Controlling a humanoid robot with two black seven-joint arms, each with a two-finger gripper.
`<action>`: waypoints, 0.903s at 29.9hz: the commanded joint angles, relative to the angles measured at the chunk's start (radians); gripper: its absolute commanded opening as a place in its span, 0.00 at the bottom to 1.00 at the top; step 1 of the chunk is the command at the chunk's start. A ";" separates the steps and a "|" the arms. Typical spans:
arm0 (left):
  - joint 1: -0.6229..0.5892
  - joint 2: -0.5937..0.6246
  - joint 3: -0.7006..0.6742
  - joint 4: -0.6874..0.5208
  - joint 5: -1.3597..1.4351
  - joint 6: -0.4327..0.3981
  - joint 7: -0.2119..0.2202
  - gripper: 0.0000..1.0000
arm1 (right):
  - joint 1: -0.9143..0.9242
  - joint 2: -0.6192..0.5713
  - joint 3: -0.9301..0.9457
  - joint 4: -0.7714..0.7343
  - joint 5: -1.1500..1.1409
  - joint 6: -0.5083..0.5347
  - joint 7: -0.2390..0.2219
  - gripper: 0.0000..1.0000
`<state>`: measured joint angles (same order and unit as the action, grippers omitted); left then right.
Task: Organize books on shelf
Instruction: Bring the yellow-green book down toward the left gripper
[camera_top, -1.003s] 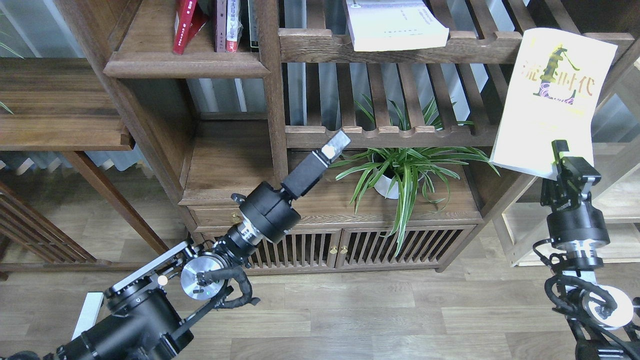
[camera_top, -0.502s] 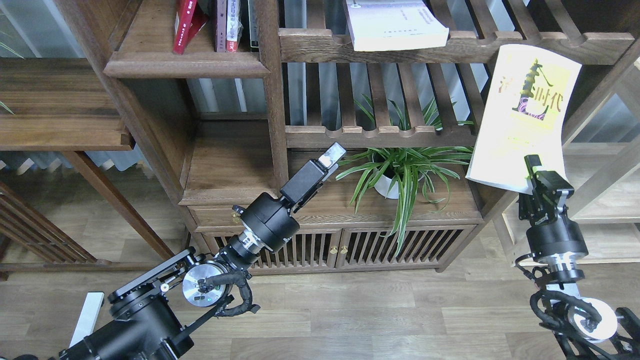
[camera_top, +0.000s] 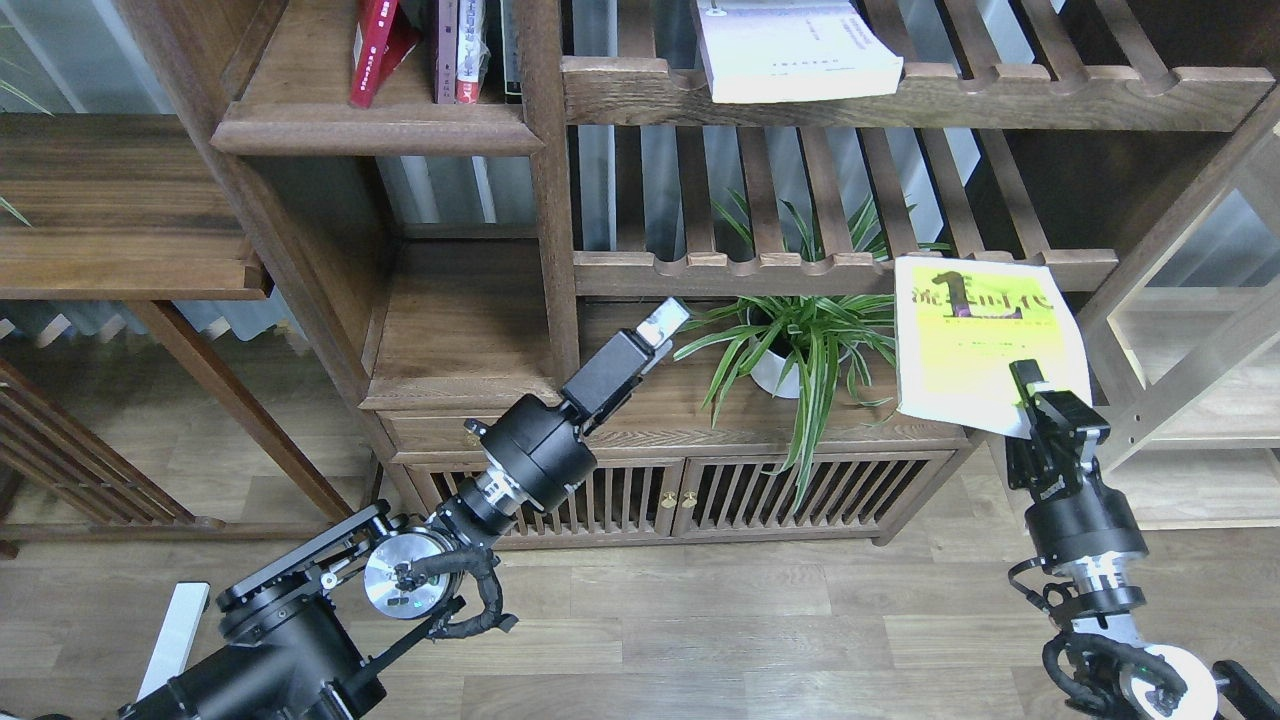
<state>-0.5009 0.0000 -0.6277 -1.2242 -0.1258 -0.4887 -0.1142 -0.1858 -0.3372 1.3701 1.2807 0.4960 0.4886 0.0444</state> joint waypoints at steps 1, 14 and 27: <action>0.005 0.000 0.002 0.003 0.000 0.000 0.001 0.98 | 0.009 0.004 -0.002 0.002 -0.004 0.000 0.000 0.03; -0.008 0.000 -0.049 0.095 -0.096 0.079 0.002 0.98 | 0.154 0.142 -0.109 -0.001 -0.068 0.000 -0.001 0.03; -0.054 0.000 -0.122 0.098 -0.308 0.102 0.200 0.98 | 0.166 0.270 -0.223 -0.001 -0.191 0.000 -0.003 0.03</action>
<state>-0.5548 0.0000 -0.7377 -1.1288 -0.4262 -0.3913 0.0453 -0.0171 -0.0878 1.1557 1.2793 0.3285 0.4886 0.0411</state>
